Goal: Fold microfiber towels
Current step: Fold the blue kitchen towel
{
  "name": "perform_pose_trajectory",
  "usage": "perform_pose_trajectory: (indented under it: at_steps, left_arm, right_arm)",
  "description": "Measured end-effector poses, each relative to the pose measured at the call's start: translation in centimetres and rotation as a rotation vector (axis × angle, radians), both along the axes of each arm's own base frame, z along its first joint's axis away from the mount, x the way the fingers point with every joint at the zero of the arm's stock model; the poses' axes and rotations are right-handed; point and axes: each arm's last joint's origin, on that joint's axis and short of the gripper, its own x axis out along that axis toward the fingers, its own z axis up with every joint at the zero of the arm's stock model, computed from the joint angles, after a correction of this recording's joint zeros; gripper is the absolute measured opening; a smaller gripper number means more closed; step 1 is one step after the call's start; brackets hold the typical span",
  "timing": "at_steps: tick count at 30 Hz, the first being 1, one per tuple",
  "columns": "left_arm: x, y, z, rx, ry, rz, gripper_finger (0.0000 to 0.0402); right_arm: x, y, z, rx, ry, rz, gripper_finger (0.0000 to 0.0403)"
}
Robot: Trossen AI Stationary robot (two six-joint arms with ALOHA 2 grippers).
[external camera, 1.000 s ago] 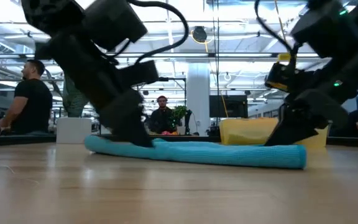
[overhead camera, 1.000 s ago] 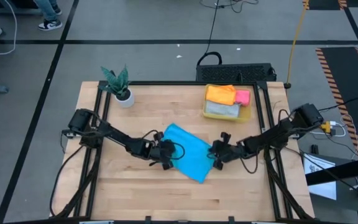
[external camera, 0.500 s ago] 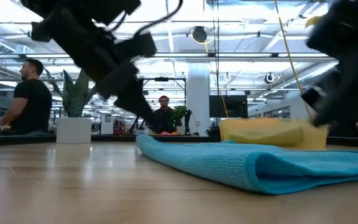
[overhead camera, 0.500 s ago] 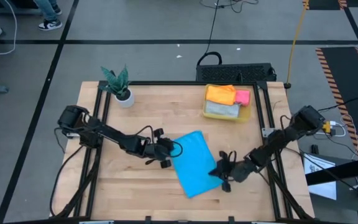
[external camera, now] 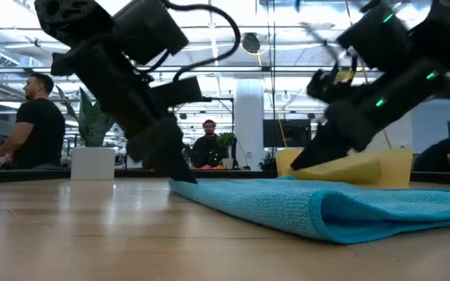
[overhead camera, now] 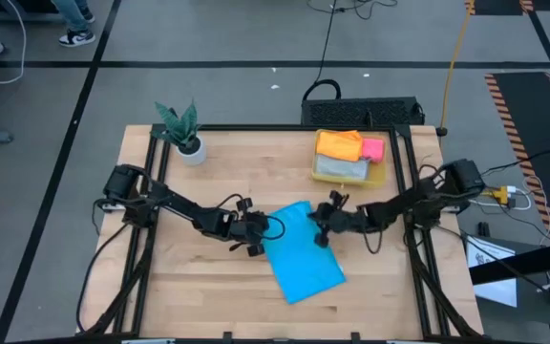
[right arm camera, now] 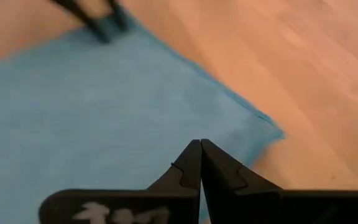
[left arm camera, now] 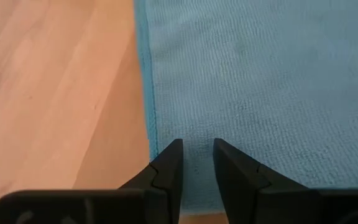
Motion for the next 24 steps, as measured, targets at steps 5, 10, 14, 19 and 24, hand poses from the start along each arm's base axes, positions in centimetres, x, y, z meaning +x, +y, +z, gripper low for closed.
perform_pose_trajectory:
  at_steps: [5, 10, 14, 19, 24]
  left_arm:
    - [0.0, 0.0, -0.5, 0.0, 0.013, 0.002, 0.0093]
    - [-0.1, 0.2, -0.6, 0.089, 0.037, 0.017, 0.0093]
    - [-0.1, 1.0, -0.6, 0.176, 0.057, 0.017, 0.0093]
    - [0.3, 1.9, -0.4, 0.22, 0.06, -0.005, 0.0093]
    - [0.9, 1.0, 0.3, 0.18, -0.041, -0.048, 0.0093]
  right_arm:
    - [0.3, -2.4, -2.0, -0.018, 0.085, -0.072, 0.0]
    - [-0.1, -2.9, -2.5, -0.062, 0.137, -0.14, 0.0]
    - [-1.1, -1.6, -1.9, -0.069, 0.147, -0.216, 0.0]
    - [-2.0, 1.1, -1.2, -0.1, 0.101, -0.2, 0.0]
    - [-2.4, 3.0, 0.6, -0.087, 0.0, -0.142, 0.0]
